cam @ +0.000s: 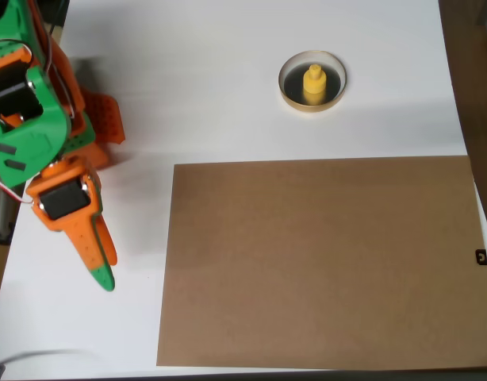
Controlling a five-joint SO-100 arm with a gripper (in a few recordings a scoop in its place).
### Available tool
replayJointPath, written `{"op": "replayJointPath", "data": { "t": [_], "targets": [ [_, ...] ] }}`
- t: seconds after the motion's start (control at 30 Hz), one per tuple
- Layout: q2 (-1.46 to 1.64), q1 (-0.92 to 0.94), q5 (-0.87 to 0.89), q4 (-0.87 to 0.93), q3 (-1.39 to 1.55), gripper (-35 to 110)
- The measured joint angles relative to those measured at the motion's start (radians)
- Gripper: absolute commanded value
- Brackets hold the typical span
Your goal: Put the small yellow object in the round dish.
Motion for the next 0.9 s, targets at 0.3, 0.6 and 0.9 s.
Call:
{"op": "replayJointPath", "data": {
  "t": [0.3,0.6,0.9],
  "targets": [
    [0.08,-0.008,0.008,0.035,0.029,13],
    [0.081,-0.003,0.043,0.037,0.044,4],
    [0.081,-0.006,0.031,0.037,0.044,0]
  ]
}}
